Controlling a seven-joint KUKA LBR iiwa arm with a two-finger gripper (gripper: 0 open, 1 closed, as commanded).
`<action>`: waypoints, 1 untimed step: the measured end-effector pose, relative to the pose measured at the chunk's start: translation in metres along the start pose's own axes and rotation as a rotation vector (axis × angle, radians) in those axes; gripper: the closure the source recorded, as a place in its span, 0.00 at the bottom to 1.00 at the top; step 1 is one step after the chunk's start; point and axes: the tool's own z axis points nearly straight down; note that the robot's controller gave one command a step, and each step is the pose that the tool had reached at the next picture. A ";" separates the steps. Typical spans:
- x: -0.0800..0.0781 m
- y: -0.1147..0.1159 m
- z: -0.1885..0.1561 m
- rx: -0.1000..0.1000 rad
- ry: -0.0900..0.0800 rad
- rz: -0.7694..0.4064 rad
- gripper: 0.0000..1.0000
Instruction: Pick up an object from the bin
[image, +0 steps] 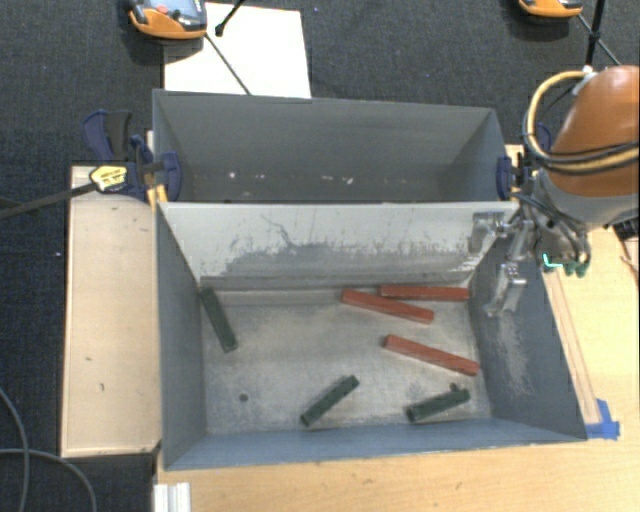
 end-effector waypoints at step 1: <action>-0.001 0.000 -0.002 0.001 -0.005 -0.002 0.00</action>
Offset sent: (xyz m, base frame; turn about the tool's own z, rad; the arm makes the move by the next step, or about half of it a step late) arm -0.0185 -0.0003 -0.1453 -0.1823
